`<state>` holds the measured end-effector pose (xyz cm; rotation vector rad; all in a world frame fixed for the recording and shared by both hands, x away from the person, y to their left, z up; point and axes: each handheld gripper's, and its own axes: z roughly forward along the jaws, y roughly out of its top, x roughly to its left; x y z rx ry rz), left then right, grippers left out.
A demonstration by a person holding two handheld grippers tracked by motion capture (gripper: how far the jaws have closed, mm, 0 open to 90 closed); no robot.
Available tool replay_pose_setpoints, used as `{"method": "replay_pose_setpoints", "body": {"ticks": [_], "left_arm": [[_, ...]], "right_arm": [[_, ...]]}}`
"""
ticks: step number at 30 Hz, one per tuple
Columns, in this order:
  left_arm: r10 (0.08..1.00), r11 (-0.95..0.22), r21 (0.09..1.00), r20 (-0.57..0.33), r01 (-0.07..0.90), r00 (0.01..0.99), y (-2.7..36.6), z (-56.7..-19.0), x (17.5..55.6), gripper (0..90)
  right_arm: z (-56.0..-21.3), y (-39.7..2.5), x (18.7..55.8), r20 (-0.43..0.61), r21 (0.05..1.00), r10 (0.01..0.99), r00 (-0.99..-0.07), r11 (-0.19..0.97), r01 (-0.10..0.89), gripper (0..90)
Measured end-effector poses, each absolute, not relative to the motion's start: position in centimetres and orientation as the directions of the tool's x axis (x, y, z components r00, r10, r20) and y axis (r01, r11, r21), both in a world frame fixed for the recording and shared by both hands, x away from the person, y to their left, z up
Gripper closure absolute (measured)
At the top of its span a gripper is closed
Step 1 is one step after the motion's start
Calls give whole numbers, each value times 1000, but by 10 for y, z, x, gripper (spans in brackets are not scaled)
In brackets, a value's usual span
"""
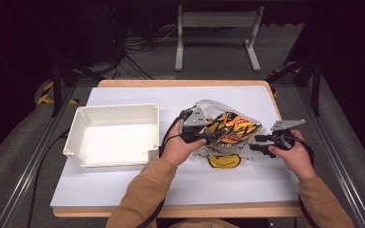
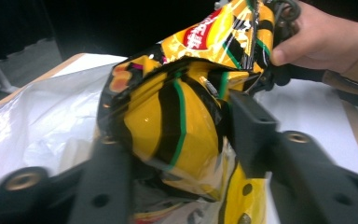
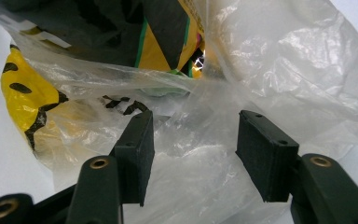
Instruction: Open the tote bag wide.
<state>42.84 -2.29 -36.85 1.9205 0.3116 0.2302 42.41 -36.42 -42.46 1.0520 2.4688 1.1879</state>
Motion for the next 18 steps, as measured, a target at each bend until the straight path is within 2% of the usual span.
{"method": "replay_pose_setpoints", "body": {"ticks": [2, 9, 18], "left_arm": [[344, -334, 936, 14, 109, 939, -22, -368, 430, 681], [383, -289, 945, -32, 153, 923, -22, -367, 431, 755], [376, -262, 940, -107, 217, 921, -19, -355, 434, 788]], "right_arm": [[-425, -364, 424, 114, 748, 681, -724, 421, 513, 470], [-425, -365, 424, 112, 749, 680, -725, 422, 511, 470], [-425, -365, 425, 116, 747, 681, -723, 419, 515, 470]]}}
